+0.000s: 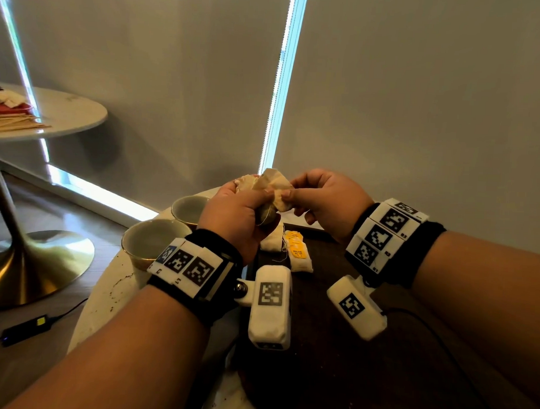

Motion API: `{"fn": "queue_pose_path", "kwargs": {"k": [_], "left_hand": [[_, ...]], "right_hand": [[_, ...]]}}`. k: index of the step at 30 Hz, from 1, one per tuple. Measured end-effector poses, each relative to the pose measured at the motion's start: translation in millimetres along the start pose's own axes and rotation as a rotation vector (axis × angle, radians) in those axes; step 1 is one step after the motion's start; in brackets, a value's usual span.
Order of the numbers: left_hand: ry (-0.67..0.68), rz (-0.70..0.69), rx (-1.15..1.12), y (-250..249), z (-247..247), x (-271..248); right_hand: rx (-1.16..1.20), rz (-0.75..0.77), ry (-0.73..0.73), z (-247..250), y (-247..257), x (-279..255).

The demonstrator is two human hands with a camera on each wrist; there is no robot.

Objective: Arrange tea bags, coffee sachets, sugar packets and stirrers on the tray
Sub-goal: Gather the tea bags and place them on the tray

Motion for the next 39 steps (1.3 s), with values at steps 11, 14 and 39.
{"fn": "queue_pose_path", "kwargs": {"k": [11,14,39], "left_hand": [[-0.038,-0.023,-0.082,-3,1,-2],[-0.059,-0.029,-0.101,-4,2,-1],[-0.154,-0.088,-0.229,-15,7,-5]], "right_hand": [[0.054,-0.07,-0.103,11,-5,2],[0.121,-0.124,-0.195,16,-11,6],[0.025,-0.372,-0.299,19,-34,18]]}}
Point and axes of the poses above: each hand's wrist, its own x-axis towards the middle knuckle, its own z-axis out of the back of the hand, y = z × x, the point moved 4 cm from there along x, towards the middle knuckle, and after that the axes turned 5 degrees about z, right-handed, at the moved point
